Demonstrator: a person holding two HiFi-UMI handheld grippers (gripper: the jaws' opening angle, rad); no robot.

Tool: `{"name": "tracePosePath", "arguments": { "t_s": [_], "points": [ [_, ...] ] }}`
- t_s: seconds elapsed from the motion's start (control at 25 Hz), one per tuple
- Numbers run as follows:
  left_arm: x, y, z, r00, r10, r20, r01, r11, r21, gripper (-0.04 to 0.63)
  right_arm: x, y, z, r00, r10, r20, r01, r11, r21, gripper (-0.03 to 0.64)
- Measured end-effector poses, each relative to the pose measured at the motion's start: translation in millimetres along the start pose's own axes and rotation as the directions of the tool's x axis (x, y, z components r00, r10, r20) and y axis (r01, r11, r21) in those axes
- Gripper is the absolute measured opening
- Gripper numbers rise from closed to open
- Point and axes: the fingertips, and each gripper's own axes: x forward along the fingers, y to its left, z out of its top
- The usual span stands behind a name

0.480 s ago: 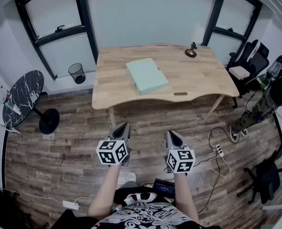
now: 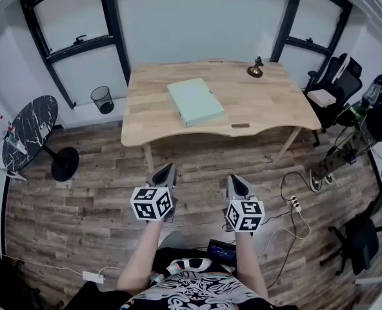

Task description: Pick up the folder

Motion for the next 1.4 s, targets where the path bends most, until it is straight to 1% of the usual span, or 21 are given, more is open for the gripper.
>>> {"name": "tracePosePath", "arguments": {
  "t_s": [0.2, 0.4, 0.56, 0.72, 0.84, 0.96, 1.08, 1.16, 1.24, 1.32, 1.4],
  "points": [
    [18, 13, 2, 1.0, 0.028, -0.008, -0.028, 1.0, 0.005, 0.008, 14, -9, 11, 0.998, 0.036, 0.059, -0.039, 0.997, 0.061, 0.005],
    [56, 41, 9, 0.999, 0.05, 0.016, -0.05, 0.999, 0.003, 0.008, 59, -29, 17, 0.999, 0.022, 0.049, -0.025, 0.998, 0.066, 0.005],
    [118, 82, 21, 0.997, 0.083, 0.009, -0.083, 0.997, 0.003, 0.008, 122, -57, 29, 0.997, -0.013, 0.079, 0.006, 0.996, 0.091, 0.005],
    [191, 124, 48, 0.996, 0.086, -0.01, -0.086, 0.996, -0.01, 0.008, 206, -86, 53, 0.997, -0.051, 0.06, 0.045, 0.993, 0.106, 0.005],
    [244, 157, 70, 0.995, 0.089, -0.039, -0.089, 0.996, -0.005, 0.008, 265, -100, 76, 0.993, -0.108, 0.049, 0.105, 0.992, 0.064, 0.005],
    [293, 193, 90, 0.993, 0.107, -0.057, -0.109, 0.994, -0.025, 0.008, 323, -104, 91, 0.99, -0.139, 0.014, 0.139, 0.99, 0.007, 0.005],
    [335, 216, 100, 0.992, 0.092, -0.08, -0.095, 0.995, -0.027, 0.008, 361, -116, 105, 0.986, -0.168, 0.026, 0.168, 0.986, -0.009, 0.005],
    [357, 227, 105, 0.992, 0.08, -0.098, -0.082, 0.996, -0.019, 0.008, 382, -121, 112, 0.987, -0.158, 0.019, 0.158, 0.987, 0.005, 0.005],
    [371, 234, 105, 0.991, 0.065, -0.115, -0.068, 0.998, -0.02, 0.008, 395, -122, 111, 0.99, -0.143, -0.009, 0.143, 0.99, 0.015, 0.005],
    [379, 235, 103, 0.991, 0.039, -0.128, -0.044, 0.998, -0.037, 0.008, 400, -122, 109, 0.992, -0.125, -0.03, 0.126, 0.992, 0.025, 0.005],
    [385, 235, 102, 0.991, 0.018, -0.131, -0.025, 0.998, -0.055, 0.008, 402, -121, 109, 0.993, -0.11, -0.044, 0.11, 0.994, 0.01, 0.005]
  ]
}}
